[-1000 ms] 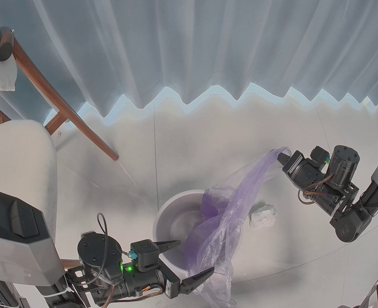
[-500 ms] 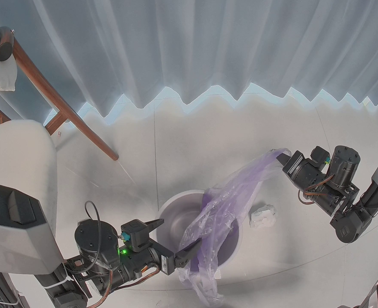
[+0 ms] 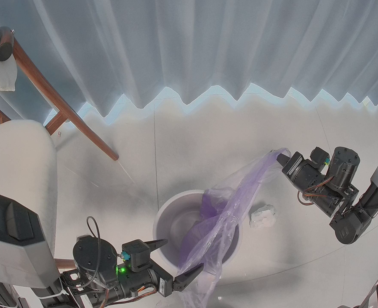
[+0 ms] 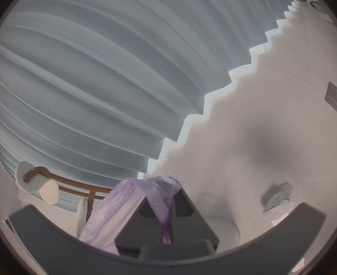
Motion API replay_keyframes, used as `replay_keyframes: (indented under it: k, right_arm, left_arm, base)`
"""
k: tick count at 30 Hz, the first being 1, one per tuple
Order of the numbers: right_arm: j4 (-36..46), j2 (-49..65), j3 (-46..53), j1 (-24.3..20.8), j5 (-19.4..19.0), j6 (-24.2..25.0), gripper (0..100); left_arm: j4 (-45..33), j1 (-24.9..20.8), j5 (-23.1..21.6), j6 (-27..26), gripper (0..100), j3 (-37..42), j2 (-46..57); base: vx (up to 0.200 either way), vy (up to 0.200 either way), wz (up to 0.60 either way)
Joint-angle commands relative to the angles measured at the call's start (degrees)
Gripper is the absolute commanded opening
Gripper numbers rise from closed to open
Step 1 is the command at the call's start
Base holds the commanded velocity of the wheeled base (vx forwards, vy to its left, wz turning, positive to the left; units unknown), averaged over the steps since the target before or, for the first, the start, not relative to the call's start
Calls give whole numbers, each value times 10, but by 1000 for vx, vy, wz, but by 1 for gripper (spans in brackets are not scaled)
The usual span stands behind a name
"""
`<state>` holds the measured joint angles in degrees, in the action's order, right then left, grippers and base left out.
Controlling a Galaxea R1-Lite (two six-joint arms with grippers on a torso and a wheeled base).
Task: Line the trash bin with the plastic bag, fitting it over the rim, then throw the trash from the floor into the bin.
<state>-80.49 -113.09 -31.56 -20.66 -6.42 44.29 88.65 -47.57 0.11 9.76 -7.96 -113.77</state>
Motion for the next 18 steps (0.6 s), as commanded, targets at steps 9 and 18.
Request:
replay_keyframes:
  k: [9, 18]
  right_arm:
    - [-1, 1, 0, -1, 0, -1, 0]
    - [-1, 1, 1, -3, 0, -1, 0]
  left_arm:
    - [0, -1, 14, 2, 100, 23, -55]
    - [0, -1, 12, 21, 0, -3, -67]
  base:
    - [0, 0, 0]
    - [0, 0, 0]
